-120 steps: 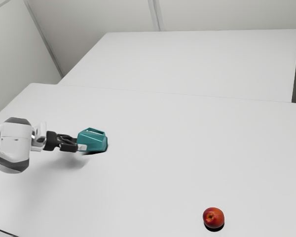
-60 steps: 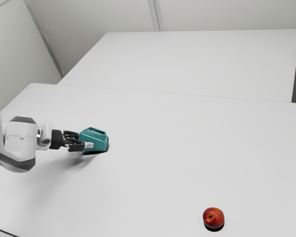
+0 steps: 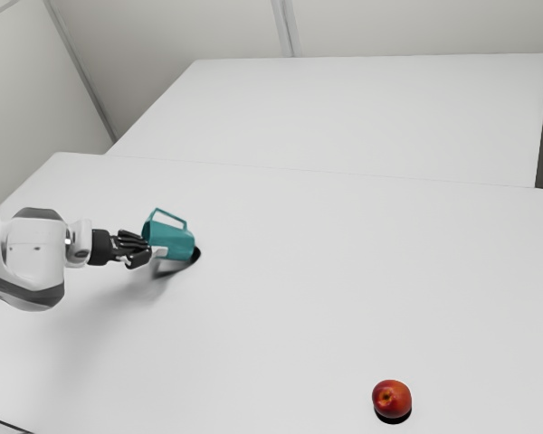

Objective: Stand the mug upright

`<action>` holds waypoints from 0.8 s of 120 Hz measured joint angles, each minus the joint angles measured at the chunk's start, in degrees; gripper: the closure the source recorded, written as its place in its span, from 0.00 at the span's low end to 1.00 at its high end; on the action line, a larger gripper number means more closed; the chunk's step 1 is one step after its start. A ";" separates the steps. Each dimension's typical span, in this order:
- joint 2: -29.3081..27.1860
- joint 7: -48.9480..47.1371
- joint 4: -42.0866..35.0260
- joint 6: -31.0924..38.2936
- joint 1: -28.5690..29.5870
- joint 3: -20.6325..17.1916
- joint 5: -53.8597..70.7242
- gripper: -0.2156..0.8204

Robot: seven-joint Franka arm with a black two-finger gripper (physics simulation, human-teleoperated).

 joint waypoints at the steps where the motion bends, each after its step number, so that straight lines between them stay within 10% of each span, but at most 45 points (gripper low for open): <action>1: -0.03 0.03 0.00 0.05 0.00 0.00 -0.02 0.94; 43: -7.95 -7.40 0.64 7.65 -3.72 -3.50 16.43 0.96; 96: -12.72 -52.89 2.23 7.15 -9.66 -7.33 75.63 0.97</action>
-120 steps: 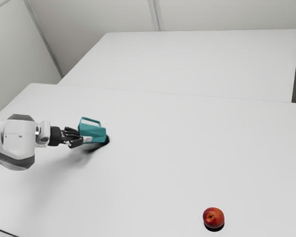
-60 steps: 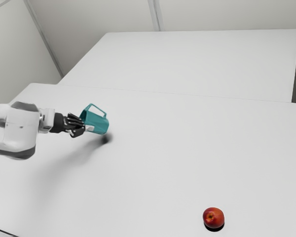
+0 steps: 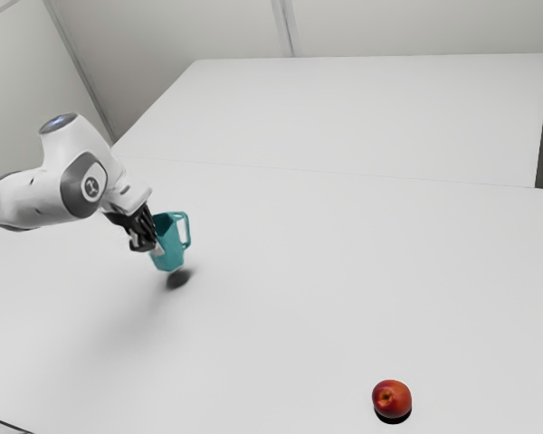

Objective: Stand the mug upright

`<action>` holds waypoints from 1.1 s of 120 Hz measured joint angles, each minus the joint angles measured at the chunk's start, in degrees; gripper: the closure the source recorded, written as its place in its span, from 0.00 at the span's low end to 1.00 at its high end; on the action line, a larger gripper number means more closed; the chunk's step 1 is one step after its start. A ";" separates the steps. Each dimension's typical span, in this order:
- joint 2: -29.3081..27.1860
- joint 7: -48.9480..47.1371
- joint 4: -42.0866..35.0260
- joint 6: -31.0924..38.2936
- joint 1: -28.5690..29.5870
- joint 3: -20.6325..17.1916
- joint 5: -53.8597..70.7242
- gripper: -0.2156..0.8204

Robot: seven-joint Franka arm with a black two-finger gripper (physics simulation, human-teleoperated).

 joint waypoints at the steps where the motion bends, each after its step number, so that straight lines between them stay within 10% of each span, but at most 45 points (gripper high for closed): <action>1: 0.34 -0.78 0.33 -0.04 -0.21 -0.01 0.43 0.97; 61: 5.43 -34.48 5.01 -0.43 -9.27 -1.62 7.83 0.97; 132: 9.00 -52.71 4.92 1.32 -9.33 -1.81 7.87 0.86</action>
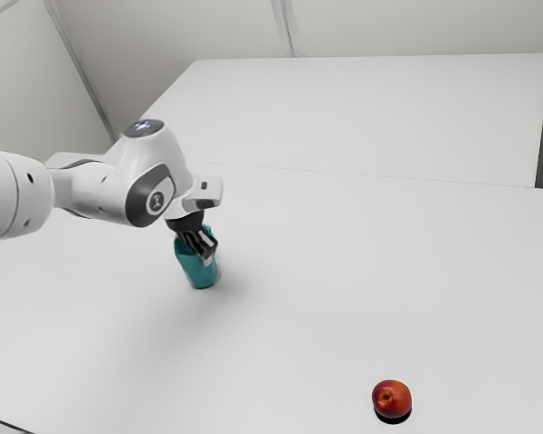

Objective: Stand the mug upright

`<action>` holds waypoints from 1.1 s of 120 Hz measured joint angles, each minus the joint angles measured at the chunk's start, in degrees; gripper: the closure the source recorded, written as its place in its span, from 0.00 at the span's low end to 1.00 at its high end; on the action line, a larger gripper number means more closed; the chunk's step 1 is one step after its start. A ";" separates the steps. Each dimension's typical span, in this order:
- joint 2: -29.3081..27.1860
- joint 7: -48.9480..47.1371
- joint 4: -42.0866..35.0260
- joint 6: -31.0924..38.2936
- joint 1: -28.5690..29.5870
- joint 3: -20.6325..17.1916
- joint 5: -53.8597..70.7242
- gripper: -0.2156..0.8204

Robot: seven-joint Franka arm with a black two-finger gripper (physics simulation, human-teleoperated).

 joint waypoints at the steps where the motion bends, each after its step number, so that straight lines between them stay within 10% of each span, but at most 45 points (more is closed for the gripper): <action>1: 0.01 -0.14 0.01 0.00 -0.05 0.00 -0.01 0.84; 41: -2.64 -4.39 -0.19 -0.35 0.73 -0.03 -0.85 0.42; 75: -1.34 -6.27 6.96 -1.56 0.95 -0.63 -2.58 0.32; 103: 4.31 -5.95 28.03 -14.32 2.83 -0.38 -4.95 0.26; 132: 1.12 -3.49 31.49 -24.88 4.33 1.65 -5.21 0.24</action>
